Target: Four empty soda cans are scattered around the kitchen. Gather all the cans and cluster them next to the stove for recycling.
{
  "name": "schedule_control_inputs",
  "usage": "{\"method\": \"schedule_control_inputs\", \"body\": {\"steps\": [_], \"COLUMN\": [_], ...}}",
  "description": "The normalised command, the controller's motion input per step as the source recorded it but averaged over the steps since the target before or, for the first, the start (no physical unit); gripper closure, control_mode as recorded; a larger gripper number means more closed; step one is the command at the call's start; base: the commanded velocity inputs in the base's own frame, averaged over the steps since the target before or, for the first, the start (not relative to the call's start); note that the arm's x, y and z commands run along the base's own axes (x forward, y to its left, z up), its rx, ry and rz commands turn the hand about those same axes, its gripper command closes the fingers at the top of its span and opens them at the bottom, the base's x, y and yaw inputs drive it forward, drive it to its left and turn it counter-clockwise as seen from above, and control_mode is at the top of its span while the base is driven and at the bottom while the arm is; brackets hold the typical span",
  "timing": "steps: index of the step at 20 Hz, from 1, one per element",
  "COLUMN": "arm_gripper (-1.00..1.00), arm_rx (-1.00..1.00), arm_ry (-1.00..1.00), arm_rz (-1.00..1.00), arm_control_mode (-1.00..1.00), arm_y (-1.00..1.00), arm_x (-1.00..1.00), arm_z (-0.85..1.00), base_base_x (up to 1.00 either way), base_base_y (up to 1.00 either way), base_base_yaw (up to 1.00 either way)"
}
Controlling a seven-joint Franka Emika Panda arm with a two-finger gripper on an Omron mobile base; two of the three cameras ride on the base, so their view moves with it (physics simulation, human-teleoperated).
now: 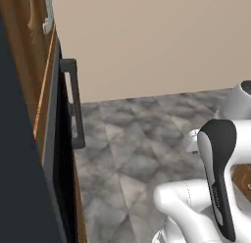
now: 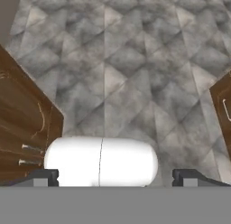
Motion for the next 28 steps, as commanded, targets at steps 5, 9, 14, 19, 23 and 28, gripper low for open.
{"method": "schedule_control_inputs", "body": {"steps": [5, 9, 14, 19, 23, 28], "arm_gripper": [-1.00, -1.00, -1.00, -1.00, -1.00, -1.00], "arm_rx": [0.00, 0.00, 0.00, 0.00, 0.00, 0.00], "arm_ry": [0.00, 0.00, 0.00, 0.00, 0.00, 0.00], "arm_rz": [0.00, 0.00, 0.00, 0.00, 0.00, 0.00], "arm_control_mode": [1.00, 1.00, 1.00, 1.00, 1.00, 1.00], "arm_y": [0.00, 0.00, 0.00, 0.00, 0.00, 0.00], "arm_x": [0.00, 0.00, 0.00, 0.00, 0.00, 0.00], "arm_z": [0.00, 0.00, 0.00, 0.00, 0.00, 0.00], "base_base_x": [1.00, 1.00, 1.00, 1.00, 1.00, 1.00], "base_base_y": [0.00, 0.00, 0.00, 0.00, -0.03, -0.05], "base_base_yaw": [0.00, 0.00, 0.00, 0.00, -0.05, -0.36]}}
